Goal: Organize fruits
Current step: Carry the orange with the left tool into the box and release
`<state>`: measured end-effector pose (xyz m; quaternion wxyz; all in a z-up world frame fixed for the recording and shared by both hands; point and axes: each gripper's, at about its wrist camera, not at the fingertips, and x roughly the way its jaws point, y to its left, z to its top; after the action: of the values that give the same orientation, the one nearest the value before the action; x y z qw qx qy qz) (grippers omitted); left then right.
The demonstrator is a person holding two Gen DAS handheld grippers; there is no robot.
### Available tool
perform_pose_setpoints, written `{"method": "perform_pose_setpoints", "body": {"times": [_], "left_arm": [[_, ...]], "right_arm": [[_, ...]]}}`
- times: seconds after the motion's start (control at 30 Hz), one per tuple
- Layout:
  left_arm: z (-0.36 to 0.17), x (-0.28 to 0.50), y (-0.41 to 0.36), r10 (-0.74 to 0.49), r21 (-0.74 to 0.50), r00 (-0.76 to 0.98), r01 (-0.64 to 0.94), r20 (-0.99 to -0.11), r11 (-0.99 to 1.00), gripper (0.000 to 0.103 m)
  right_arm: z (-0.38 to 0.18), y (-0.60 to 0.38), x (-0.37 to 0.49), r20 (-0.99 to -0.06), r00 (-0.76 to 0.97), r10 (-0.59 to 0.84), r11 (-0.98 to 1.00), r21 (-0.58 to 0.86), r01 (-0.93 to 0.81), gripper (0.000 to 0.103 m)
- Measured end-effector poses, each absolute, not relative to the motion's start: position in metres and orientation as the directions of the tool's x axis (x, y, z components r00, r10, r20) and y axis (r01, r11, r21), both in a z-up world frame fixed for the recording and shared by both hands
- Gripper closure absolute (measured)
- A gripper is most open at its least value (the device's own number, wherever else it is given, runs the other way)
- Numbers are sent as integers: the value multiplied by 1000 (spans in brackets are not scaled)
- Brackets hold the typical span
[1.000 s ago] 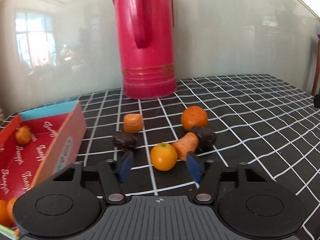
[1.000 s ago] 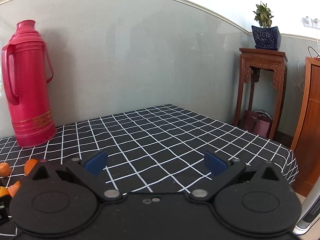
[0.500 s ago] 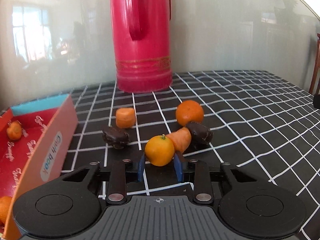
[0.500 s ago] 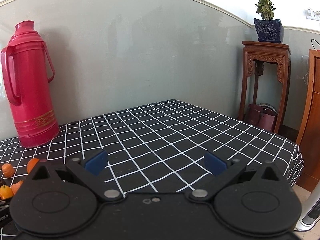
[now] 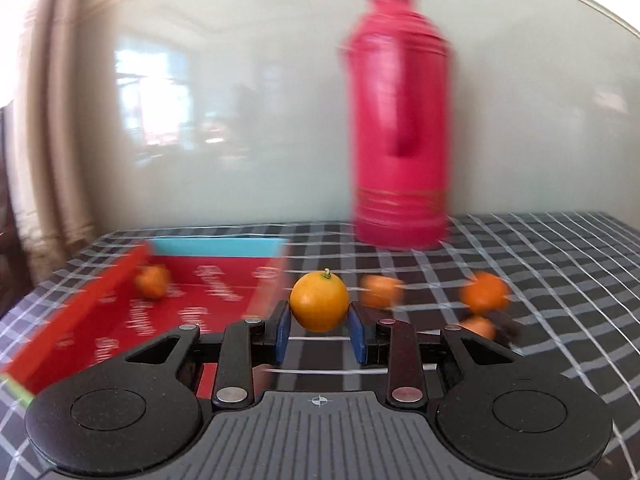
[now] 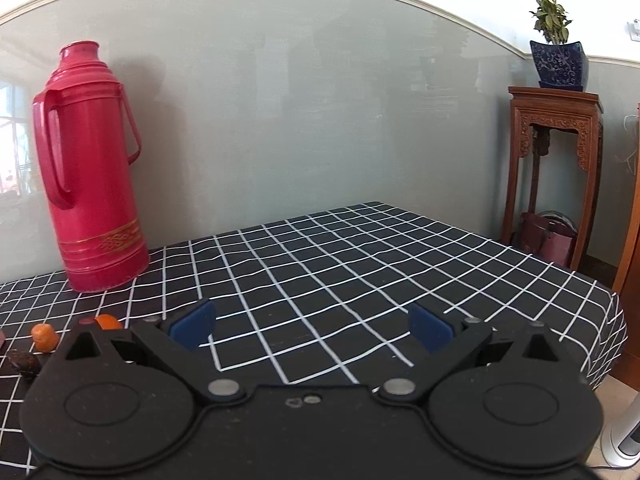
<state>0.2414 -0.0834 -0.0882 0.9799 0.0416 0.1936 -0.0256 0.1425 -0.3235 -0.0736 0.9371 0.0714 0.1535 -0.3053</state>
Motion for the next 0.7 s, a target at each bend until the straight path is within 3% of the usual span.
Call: {"method": "perform_pose_setpoints", "body": {"times": [0.23, 0.4, 0.53, 0.67, 0.7], "left_arm": [[-89, 260, -18, 176, 27, 873, -184, -456, 983, 72], [-95, 267, 14, 255, 12, 812, -292, -524, 956, 71], [-96, 268, 20, 292, 23, 796, -331, -530, 943, 70], [-90, 262, 26, 279, -7, 808, -330, -519, 944, 35], [-87, 258, 24, 280, -9, 816, -330, -506, 944, 31]], "right_arm": [[-74, -303, 152, -327, 789, -521, 831, 18, 556, 6], [-74, -292, 158, -332, 800, -500, 846, 11, 533, 6], [-72, -286, 162, -329, 810, -486, 856, 9, 518, 6], [-73, -279, 166, -334, 823, -460, 871, 9, 490, 6], [-74, -277, 167, -336, 828, -450, 877, 10, 481, 6]]}}
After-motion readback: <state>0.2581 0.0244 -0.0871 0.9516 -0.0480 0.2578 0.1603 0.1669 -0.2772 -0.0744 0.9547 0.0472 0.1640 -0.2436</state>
